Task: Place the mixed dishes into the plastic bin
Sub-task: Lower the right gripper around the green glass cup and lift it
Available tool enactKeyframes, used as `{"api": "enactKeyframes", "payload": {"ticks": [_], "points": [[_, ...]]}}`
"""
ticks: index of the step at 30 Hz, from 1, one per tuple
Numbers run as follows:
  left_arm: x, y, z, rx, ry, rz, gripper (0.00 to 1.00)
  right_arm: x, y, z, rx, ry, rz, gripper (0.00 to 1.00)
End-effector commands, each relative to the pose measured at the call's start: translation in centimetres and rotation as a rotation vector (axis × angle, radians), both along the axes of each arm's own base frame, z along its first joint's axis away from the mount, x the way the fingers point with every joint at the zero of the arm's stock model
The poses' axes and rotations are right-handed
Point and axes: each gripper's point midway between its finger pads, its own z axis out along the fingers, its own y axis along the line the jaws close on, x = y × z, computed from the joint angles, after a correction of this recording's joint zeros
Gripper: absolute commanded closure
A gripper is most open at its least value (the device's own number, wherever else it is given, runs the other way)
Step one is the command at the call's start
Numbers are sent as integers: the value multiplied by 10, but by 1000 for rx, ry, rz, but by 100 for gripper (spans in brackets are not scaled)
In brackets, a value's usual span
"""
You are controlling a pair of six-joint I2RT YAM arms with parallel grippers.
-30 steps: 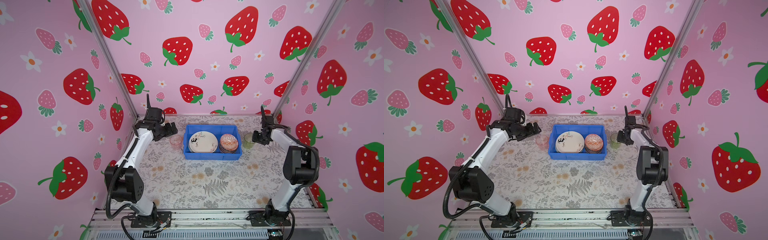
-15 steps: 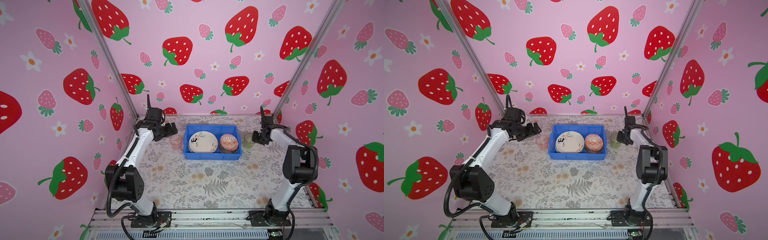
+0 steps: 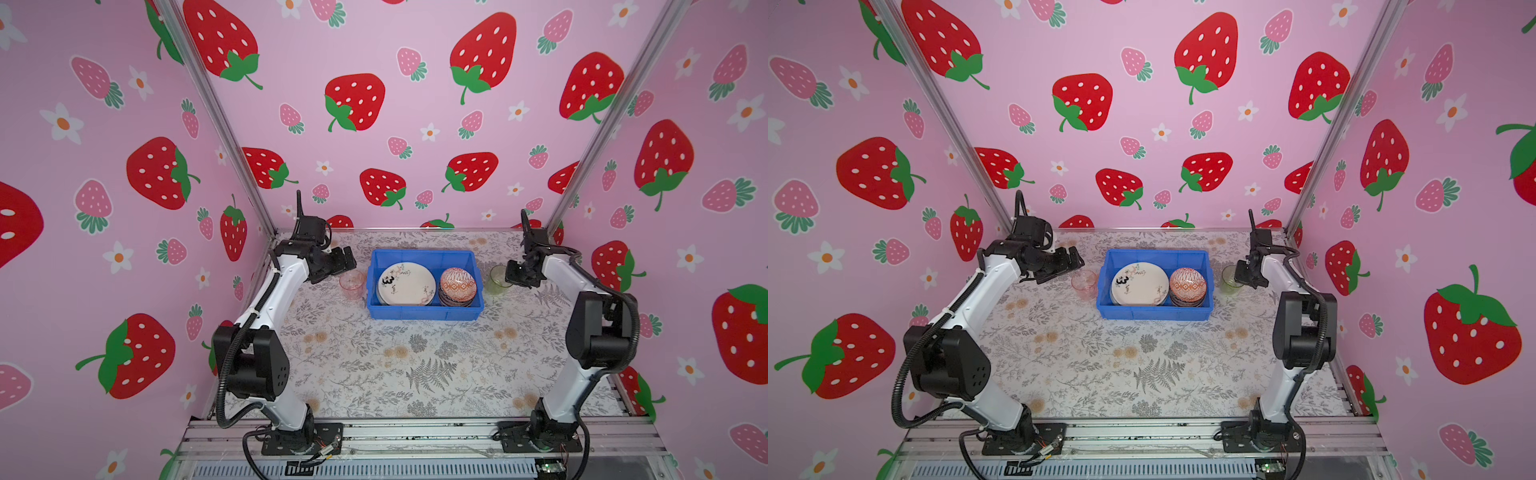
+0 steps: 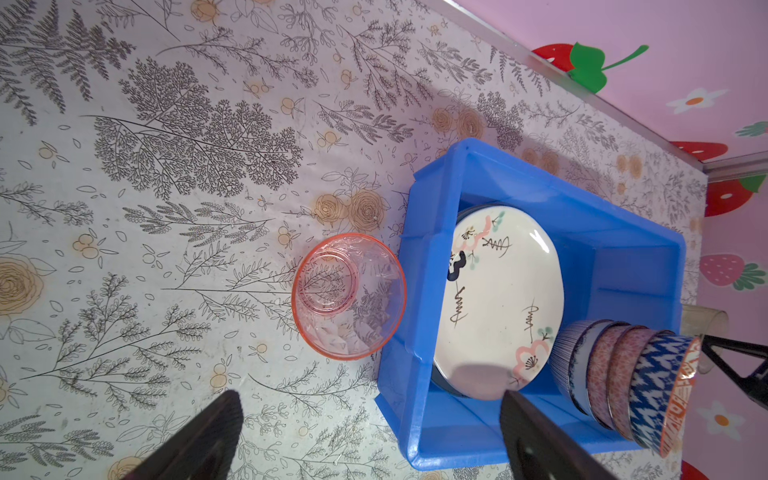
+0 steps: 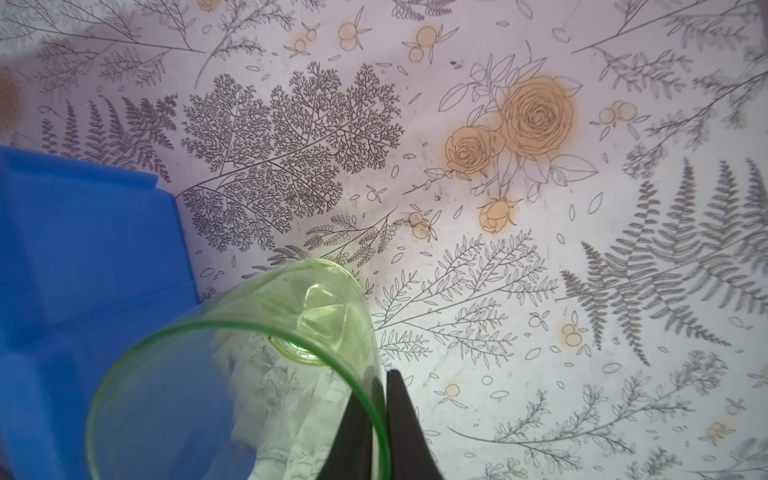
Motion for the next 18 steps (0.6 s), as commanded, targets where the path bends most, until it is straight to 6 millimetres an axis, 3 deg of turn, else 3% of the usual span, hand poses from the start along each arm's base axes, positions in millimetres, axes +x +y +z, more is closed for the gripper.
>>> {"api": "enactKeyframes", "payload": {"ticks": [1,11,18], "points": [[3,1,8,-6,-4,-1,1,-3,-3,45,-34,-64,18,92],[3,0,6,-8,2,-4,1,-7,3,119,-31,-167,38,95],[3,1,7,-2,-3,-1,1,3,46,156,-5,-214,120,96]]}}
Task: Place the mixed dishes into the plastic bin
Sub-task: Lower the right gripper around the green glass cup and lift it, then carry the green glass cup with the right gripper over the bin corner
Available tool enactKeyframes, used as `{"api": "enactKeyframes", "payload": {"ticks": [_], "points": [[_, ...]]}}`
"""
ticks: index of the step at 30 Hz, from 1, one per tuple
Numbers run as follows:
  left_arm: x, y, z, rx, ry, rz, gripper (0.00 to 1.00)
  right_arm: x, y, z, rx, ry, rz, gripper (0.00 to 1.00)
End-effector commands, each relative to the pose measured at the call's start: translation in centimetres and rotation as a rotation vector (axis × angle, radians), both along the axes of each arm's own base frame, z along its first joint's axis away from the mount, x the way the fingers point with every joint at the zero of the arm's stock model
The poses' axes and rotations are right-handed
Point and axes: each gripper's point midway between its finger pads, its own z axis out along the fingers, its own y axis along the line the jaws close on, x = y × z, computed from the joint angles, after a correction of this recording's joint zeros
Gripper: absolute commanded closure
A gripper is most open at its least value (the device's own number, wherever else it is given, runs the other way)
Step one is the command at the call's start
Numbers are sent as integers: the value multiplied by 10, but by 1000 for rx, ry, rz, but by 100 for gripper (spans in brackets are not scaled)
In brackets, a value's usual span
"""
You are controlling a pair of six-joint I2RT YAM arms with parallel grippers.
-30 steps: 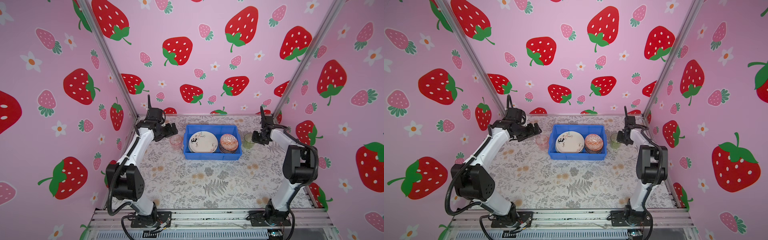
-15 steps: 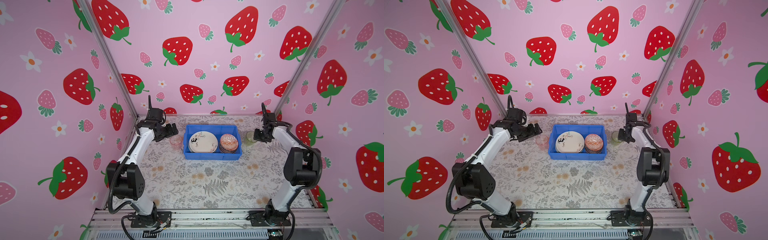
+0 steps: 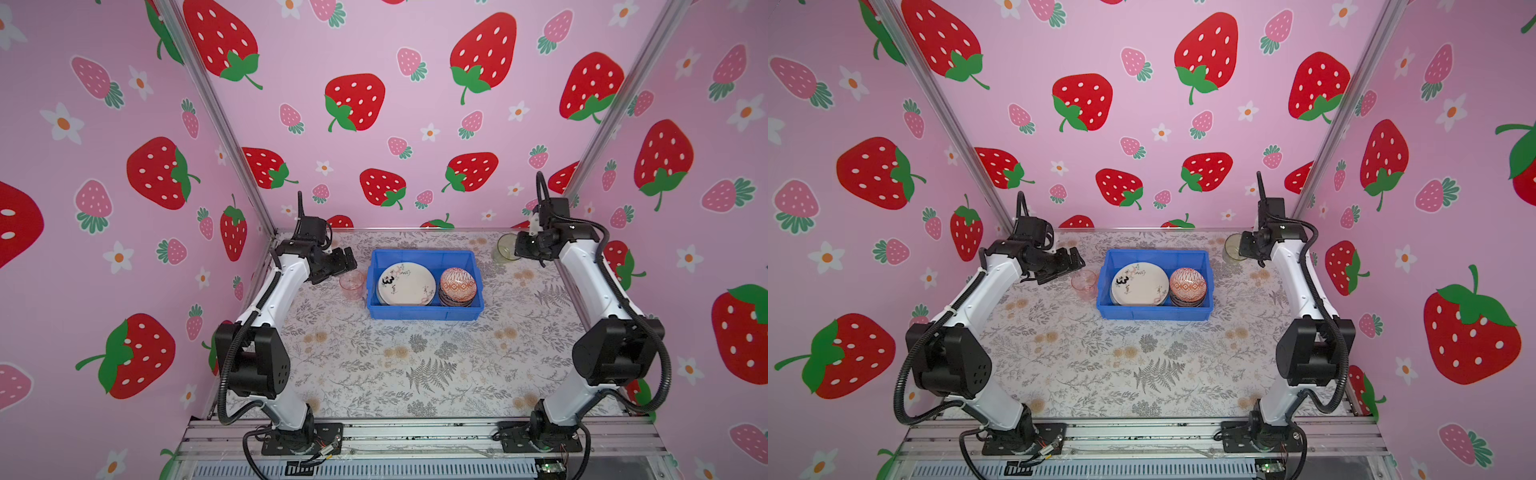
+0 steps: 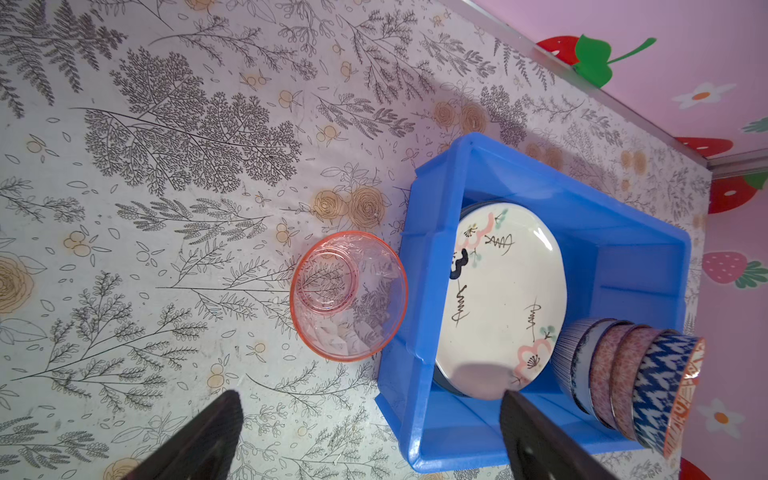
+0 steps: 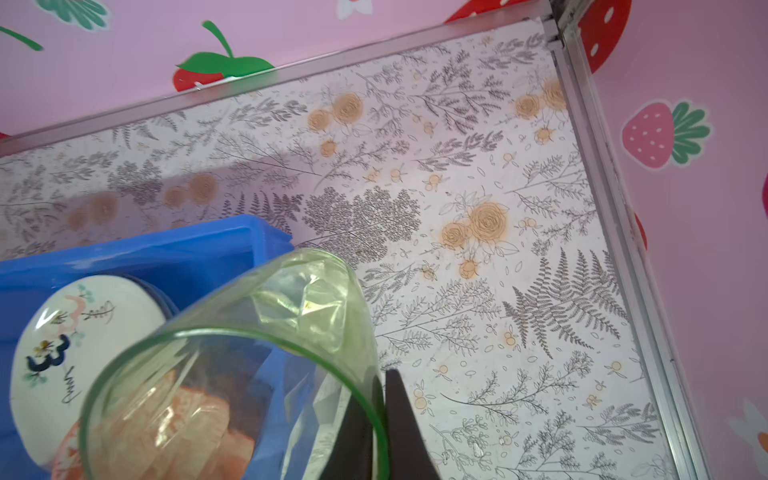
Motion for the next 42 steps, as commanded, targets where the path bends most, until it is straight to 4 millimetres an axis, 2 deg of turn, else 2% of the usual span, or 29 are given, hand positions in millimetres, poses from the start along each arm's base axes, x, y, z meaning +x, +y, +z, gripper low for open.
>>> {"api": "enactKeyframes", "payload": {"ticks": [1,3,7,10,13,20,33,42], "points": [[2,1,12,1,-14,1,1,0,26,14,3,0,57,96],[2,1,12,0,-16,0,1,6,39,20,12,-13,74,96],[1,1,13,-1,-17,-1,1,18,70,16,31,-11,116,96],[1,1,17,-2,-26,-1,1,26,89,6,36,6,139,96],[0,1,19,-5,-31,-3,1,32,98,-9,36,31,149,96],[0,-1,21,-14,-35,-8,1,37,108,-38,40,82,153,96],[-1,-2,24,-19,-41,-11,1,33,109,-80,4,178,166,96],[-1,-2,25,-20,-45,-13,1,30,116,-96,0,210,181,96]]}}
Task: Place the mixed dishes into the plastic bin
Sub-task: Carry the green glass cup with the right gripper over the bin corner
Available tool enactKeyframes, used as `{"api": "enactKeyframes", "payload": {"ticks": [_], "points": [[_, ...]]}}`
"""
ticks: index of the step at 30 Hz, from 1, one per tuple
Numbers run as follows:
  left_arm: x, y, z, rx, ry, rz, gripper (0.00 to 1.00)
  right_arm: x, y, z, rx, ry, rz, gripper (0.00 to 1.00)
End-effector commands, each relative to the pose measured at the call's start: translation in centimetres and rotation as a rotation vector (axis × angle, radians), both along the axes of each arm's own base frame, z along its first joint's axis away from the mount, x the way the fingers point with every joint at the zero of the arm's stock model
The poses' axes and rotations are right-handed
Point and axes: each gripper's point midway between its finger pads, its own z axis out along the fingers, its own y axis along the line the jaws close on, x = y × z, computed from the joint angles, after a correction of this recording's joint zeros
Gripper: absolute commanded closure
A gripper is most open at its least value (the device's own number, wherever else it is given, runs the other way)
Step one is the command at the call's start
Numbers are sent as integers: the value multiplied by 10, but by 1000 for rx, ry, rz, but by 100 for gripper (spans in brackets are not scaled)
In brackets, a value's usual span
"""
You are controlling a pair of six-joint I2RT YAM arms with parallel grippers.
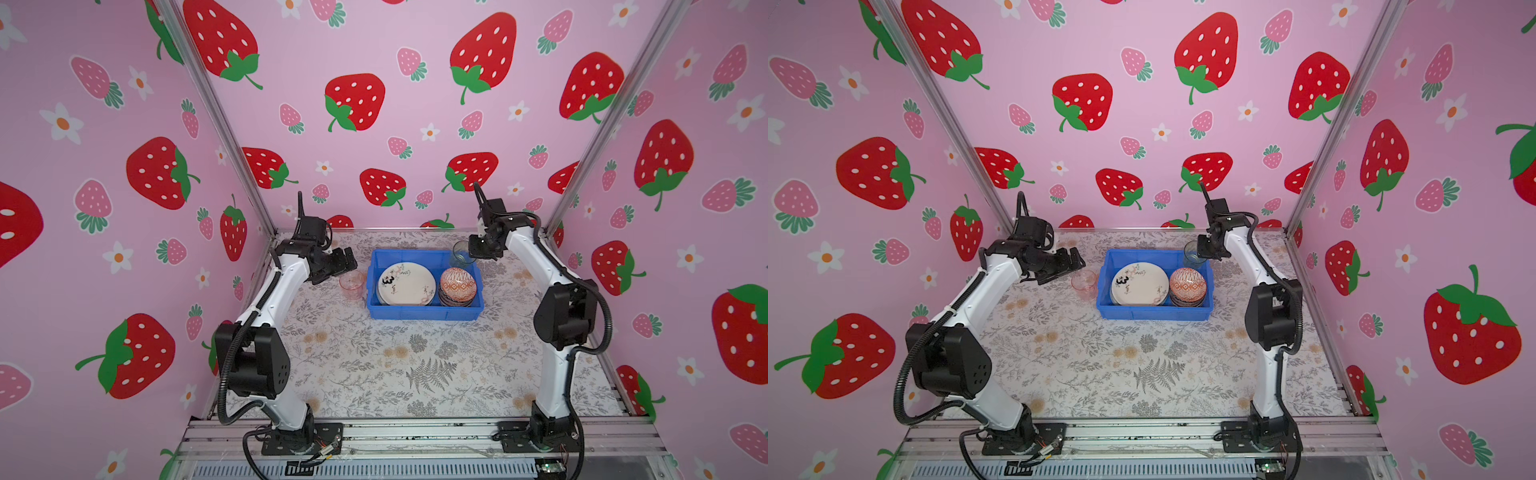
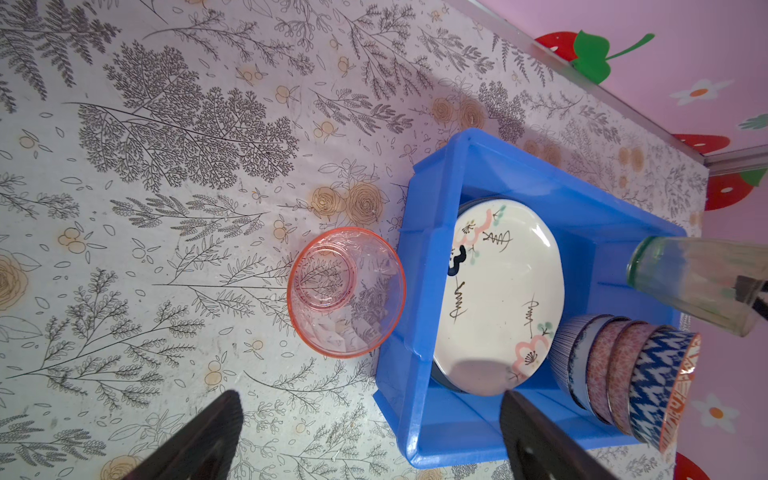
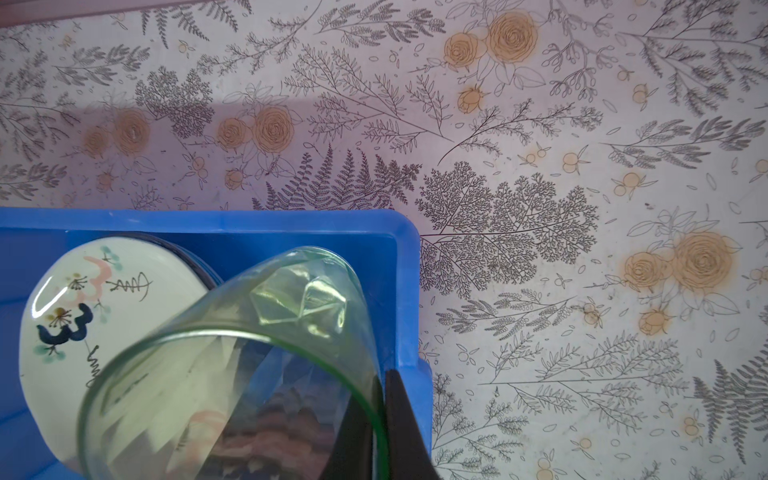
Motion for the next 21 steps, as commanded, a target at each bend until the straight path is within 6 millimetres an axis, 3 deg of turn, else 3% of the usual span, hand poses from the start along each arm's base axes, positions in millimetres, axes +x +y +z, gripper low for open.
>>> {"api": "enactKeyframes", "payload": {"ticks": [1,21], "points": [[0,-1,25,-14,-49,-8,1,-4,6,-8,-3,20,22,96],[1,-2,21,-18,-37,-11,1,0,17,-57,-51,76,37,94]]}}
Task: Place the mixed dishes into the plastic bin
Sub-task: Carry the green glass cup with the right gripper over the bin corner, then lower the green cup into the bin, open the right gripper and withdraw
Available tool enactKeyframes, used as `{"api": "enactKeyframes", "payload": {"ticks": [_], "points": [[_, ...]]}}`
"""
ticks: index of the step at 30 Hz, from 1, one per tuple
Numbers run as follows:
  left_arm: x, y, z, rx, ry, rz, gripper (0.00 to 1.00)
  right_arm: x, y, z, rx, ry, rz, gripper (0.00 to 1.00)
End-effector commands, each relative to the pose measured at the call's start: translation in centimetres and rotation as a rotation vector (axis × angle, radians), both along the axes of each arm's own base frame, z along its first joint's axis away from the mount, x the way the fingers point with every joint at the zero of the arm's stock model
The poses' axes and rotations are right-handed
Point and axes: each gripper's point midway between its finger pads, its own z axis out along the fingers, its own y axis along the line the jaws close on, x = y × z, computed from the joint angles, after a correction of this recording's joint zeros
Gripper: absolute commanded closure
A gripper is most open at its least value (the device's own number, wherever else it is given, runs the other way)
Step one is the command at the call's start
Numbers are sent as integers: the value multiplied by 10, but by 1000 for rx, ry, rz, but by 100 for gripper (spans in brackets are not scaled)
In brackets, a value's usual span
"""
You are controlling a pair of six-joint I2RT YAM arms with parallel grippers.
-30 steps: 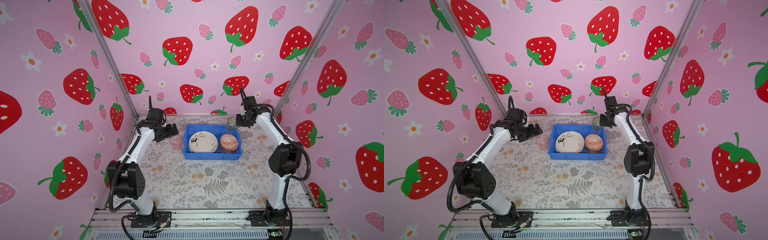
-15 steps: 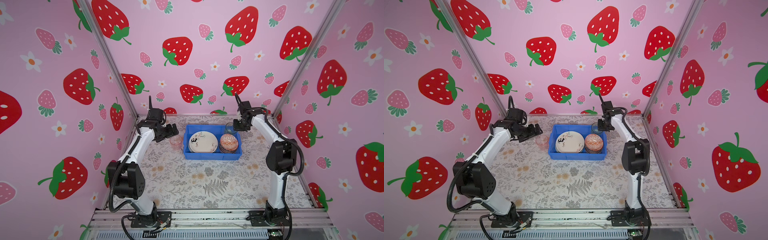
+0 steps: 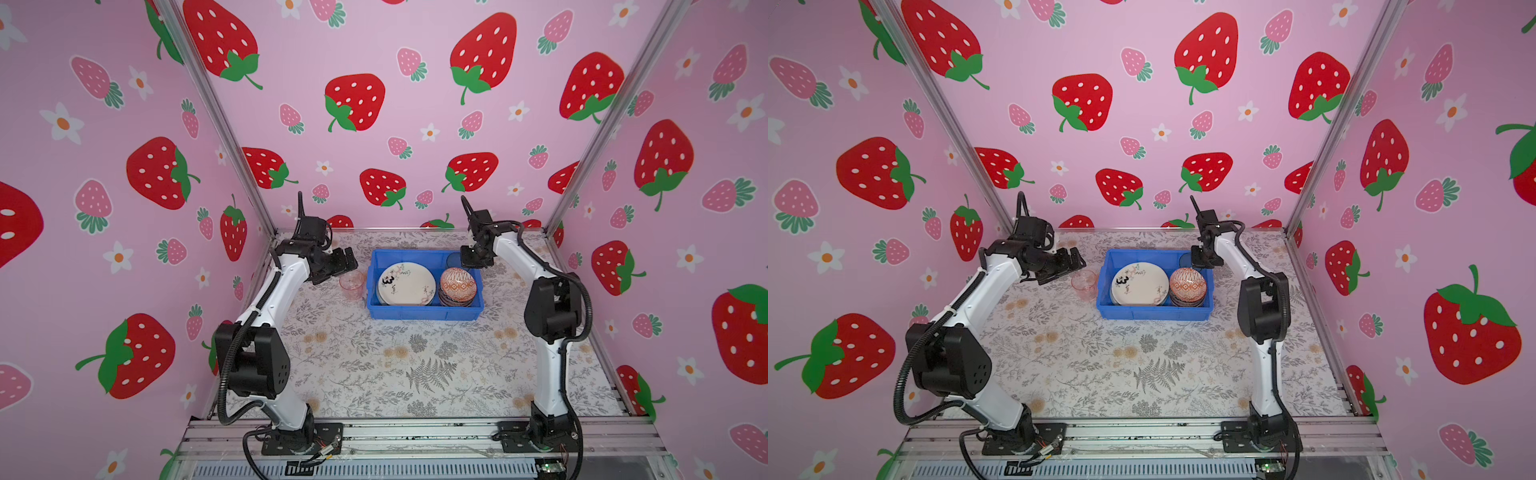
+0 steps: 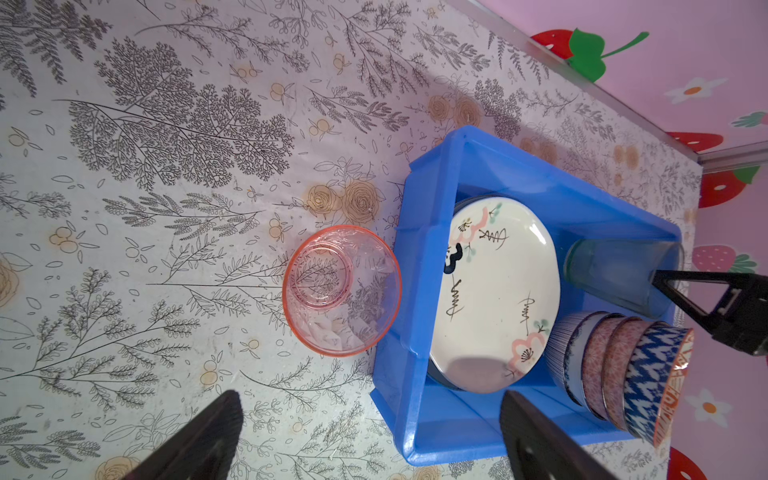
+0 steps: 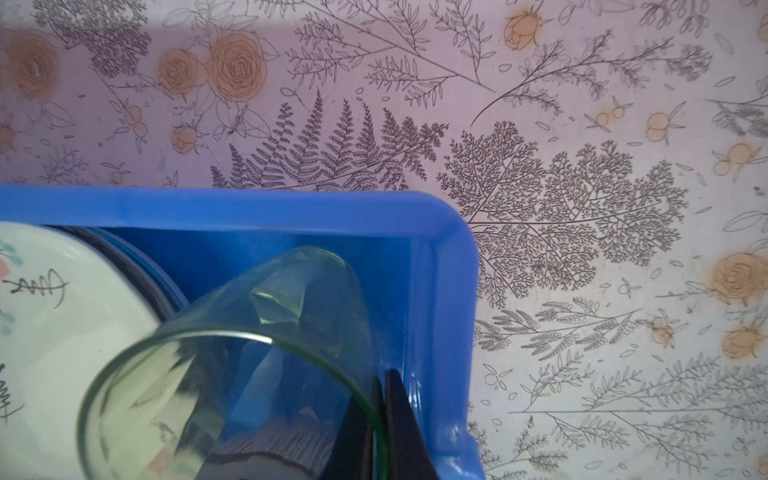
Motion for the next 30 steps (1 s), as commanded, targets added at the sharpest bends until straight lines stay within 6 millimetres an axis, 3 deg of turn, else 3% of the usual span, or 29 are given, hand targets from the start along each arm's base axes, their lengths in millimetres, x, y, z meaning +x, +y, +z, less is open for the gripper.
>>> {"api": "enactKeyframes", "payload": {"ticks": [1,8,13,17,23,26,30], "points": [[1,0,20,-9,-37,-6,1,1,3,-4,-10,-4,11,93],[1,0,19,-8,-33,-6,1,2,4,-3,-10,-8,12,85],[2,1,16,-3,-29,-4,1,5,2,16,-17,-44,10,75],[2,1,14,2,-23,-1,1,8,0,46,-11,-99,4,71],[2,4,12,10,-22,13,1,6,-6,109,8,-226,-15,65],[3,5,10,16,-18,17,1,-3,-11,138,24,-280,-23,60],[2,5,6,34,-9,19,1,-25,-18,161,64,-348,-27,53]]}}
